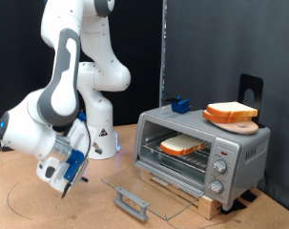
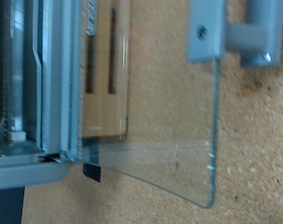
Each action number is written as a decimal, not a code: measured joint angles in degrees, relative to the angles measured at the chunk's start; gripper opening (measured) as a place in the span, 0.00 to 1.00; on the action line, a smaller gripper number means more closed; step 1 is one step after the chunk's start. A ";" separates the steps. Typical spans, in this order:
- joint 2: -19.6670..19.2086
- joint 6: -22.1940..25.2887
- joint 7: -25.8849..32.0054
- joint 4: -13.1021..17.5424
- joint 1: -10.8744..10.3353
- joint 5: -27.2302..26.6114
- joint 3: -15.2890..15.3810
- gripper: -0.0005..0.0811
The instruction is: Make a piece of toast with the oven
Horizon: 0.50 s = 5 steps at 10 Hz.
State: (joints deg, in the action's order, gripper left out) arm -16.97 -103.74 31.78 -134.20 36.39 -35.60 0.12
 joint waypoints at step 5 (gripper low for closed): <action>-7.14 -3.42 1.14 2.72 -0.16 1.29 0.52 1.00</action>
State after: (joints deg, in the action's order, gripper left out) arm -24.11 -107.16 32.92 -131.47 36.23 -34.31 0.63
